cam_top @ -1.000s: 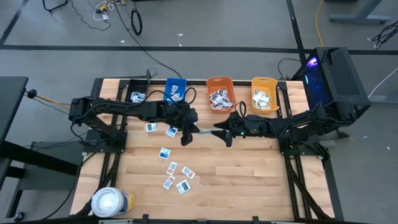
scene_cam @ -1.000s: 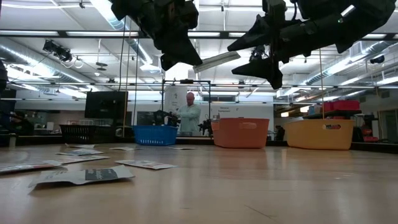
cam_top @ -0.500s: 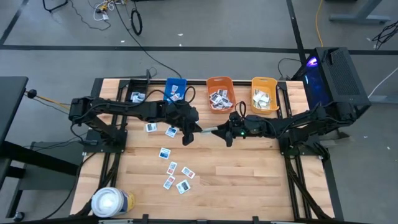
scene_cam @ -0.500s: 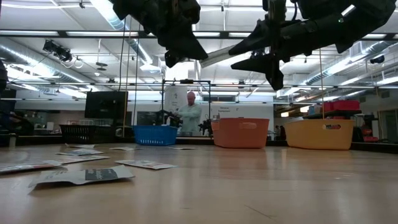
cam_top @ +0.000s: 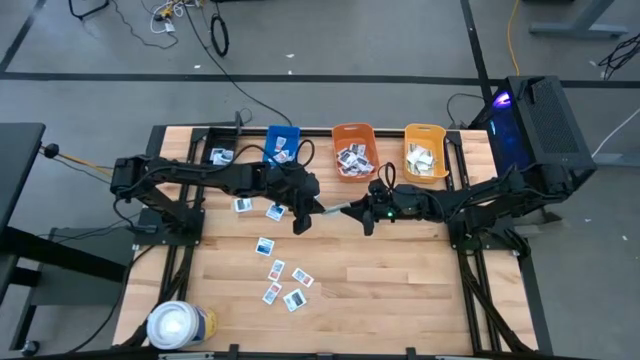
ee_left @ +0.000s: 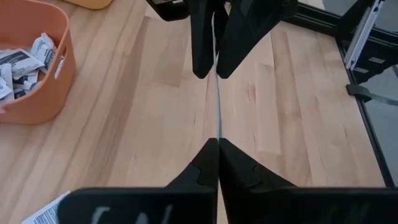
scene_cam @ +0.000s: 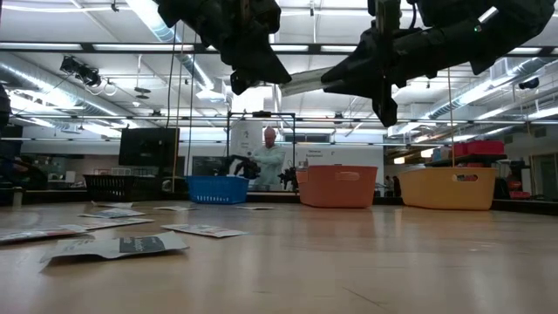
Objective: Pick & Place First Aid Supplies
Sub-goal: Put the bandage into the yellow bin
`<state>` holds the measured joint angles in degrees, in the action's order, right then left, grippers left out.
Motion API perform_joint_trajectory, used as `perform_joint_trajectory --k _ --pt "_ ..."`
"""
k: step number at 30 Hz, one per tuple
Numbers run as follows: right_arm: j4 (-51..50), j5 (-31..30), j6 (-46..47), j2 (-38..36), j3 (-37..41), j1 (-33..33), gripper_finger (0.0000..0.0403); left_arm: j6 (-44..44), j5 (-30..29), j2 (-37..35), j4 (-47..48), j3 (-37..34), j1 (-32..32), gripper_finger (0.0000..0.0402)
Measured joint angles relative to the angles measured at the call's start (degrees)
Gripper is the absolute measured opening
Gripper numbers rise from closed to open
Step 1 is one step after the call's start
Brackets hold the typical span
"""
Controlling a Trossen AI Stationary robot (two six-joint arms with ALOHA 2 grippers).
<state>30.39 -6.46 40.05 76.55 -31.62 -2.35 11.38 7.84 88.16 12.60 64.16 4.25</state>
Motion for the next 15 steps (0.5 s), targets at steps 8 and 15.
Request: perform_joint_trajectory --k 8,15 --pt "0.00 0.01 -0.58 0.00 0.00 0.00 0.0024 0.02 -0.55 0.00 0.02 0.00 0.00 0.0052" --pt "0.00 1.41 -3.07 0.00 0.00 0.00 0.0004 0.02 -0.70 0.00 0.34 0.00 0.06 0.0082"
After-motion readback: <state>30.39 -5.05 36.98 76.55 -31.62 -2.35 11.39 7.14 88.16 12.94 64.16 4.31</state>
